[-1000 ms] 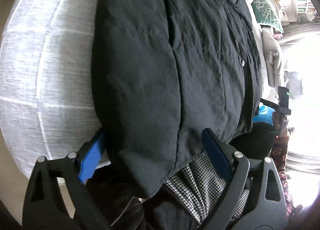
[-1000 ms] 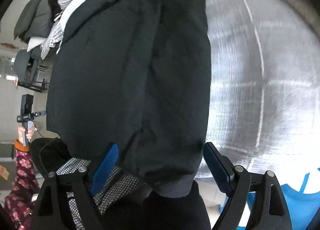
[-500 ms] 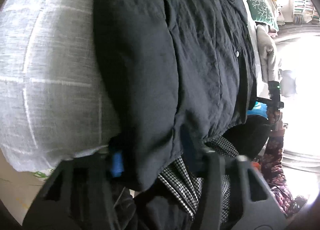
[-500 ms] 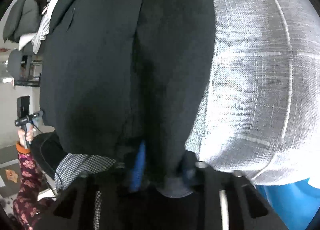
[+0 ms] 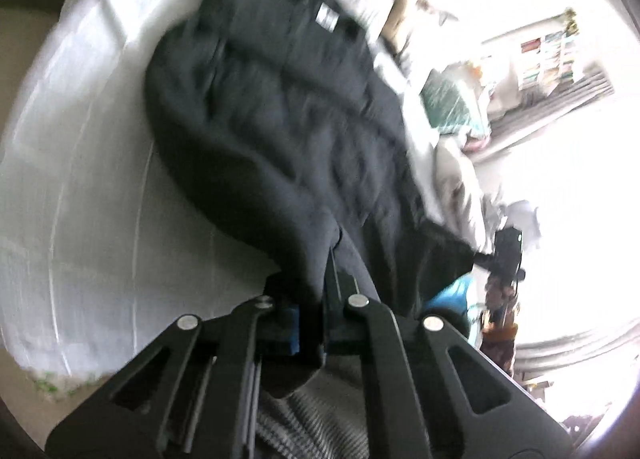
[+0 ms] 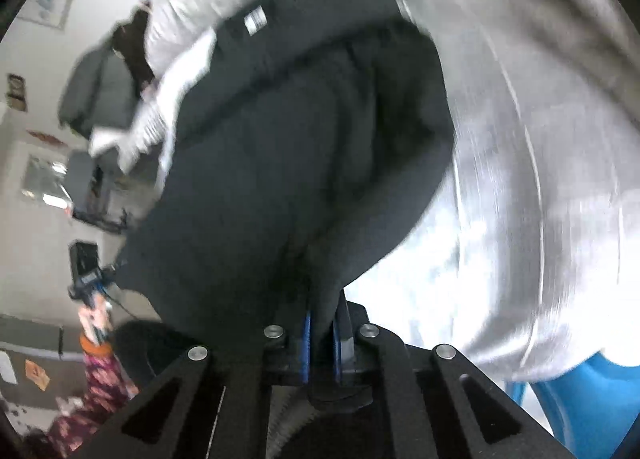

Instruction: Fold large clothes

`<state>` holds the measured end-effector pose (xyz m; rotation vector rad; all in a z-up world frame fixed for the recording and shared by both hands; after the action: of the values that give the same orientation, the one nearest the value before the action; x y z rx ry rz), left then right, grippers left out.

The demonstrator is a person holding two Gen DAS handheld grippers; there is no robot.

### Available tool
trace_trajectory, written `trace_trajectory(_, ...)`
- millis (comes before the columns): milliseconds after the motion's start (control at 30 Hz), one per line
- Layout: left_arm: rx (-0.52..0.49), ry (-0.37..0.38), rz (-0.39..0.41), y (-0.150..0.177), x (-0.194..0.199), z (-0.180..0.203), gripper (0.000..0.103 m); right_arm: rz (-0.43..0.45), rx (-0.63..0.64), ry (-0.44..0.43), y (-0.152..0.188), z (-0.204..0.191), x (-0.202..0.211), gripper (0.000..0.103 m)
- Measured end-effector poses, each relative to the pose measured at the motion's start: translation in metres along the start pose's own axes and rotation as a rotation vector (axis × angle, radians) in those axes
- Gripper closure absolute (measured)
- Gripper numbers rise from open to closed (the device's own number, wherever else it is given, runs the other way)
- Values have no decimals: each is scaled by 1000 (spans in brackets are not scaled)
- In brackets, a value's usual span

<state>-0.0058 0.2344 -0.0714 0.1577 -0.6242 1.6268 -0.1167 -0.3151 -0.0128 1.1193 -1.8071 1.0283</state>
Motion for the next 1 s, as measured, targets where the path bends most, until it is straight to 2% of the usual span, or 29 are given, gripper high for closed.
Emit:
trace_trajectory(167, -46, 2, 137, -56, 3, 15, 95, 135, -69, -18, -52, 6, 22, 96)
trace_trajectory(267, -45, -5, 212, -88, -2, 15, 95, 205, -136, -19, -87, 12, 19, 96)
trace_trajectory(333, -27, -13, 257, -116, -11, 10, 95, 240, -187, -13, -119, 24, 12, 96)
trace_trajectory(500, 69, -62, 331, -190, -38, -37, 92, 286, -253, 13, -184, 37, -17, 96)
trace_trajectory(633, 102, -166, 332, -233, -79, -71, 86, 276, -289, 41, -232, 44, -65, 95)
trace_trajectory(667, 116, -194, 317, -242, -92, -82, 81, 256, -307, 46, -242, 48, -81, 94)
trace_trajectory(700, 147, -217, 281, -252, -108, -96, 75, 235, -322, 52, -249, 52, -94, 88)
trace_trajectory(767, 202, -232, 252, -259, -118, -112, 73, 178, -349, 91, -256, 57, -117, 79)
trace_trajectory(833, 252, -190, 258, -262, -115, -119, 71, 136, -354, 110, -260, 62, -130, 77)
trace_trajectory(867, 267, -150, 257, -262, -110, -120, 67, 129, -353, 91, -260, 64, -130, 77)
trace_trajectory(933, 252, -94, 278, -261, -91, -116, 49, 127, -347, 18, -261, 72, -121, 73)
trace_trajectory(967, 236, -102, 302, -259, -81, -111, 31, 139, -343, 3, -261, 75, -112, 68)
trace_trajectory(1000, 205, -127, 353, -257, -66, -104, 20, 162, -339, 0, -262, 79, -102, 59)
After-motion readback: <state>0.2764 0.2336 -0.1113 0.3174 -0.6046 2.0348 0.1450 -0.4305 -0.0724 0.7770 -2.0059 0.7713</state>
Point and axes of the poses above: each gripper's, at about its wrist camera, not at the fingertips, and x roughly against the way its jaws point, z to its right, y to its underside, the point moved 2 cm from there along -x, roughly the way its jaws point, and after that the axes turned 12 degrees about y, right-handed, at the moved point
